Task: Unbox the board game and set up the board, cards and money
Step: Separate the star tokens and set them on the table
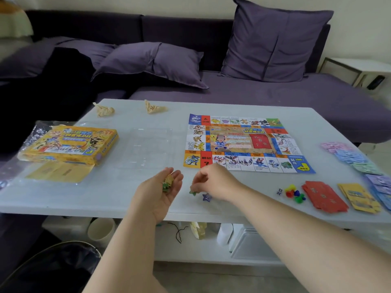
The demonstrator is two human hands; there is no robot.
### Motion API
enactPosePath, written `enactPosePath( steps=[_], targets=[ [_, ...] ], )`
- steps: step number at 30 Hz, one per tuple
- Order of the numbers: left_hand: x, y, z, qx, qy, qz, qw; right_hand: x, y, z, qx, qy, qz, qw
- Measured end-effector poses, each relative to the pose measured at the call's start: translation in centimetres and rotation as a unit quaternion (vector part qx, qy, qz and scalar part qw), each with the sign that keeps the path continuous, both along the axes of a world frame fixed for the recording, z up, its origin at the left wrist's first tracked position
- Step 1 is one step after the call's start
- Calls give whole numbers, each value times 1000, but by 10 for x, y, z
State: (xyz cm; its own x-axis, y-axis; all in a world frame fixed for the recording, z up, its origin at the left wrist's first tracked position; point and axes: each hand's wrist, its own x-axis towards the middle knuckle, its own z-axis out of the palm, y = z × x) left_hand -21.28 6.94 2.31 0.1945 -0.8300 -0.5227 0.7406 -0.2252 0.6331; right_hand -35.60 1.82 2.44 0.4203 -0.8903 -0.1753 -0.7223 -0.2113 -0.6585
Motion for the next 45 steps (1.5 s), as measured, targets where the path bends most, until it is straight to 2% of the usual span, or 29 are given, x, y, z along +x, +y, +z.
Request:
enactPosePath(
  steps=[4,8,11,14,20,30,33,34,36,41,43,45],
  targets=[
    [3,1,1,3,53,-20,998,6,-3,-12,-44,53,-15,998],
    [5,0,1,2,66,-55,996,-5,-4,0,-79,-32,-58,995],
    [0,2,5,-2,71,-104,992,-16,0,18,-52,-84,-46,994],
    [-7,3,5,-14,59,-146,987,-23,7,29,-35,-96,-1,995],
    [-19,5,4,-48,-5,-219,974,-25,11,29,-38,-43,36,998],
    [-34,7,1,-31,-94,-242,965,-38,7,28,118,-50,-25,991],
    [-35,4,0,-18,-93,-208,973,-48,0,28,138,-121,-96,978],
    [-34,3,0,-14,-91,-195,977,-53,-2,28,122,-122,-108,979],
    [-33,2,0,-9,-85,-172,981,-60,-4,23,81,-51,-93,991],
    [-33,1,1,9,-29,-150,988,-56,2,2,57,45,-45,996],
    [-32,1,1,19,3,-150,989,-56,1,-1,-1,49,-65,997],
    [-31,0,2,29,25,-160,986,-54,1,3,-39,-1,-86,996]
  ],
)
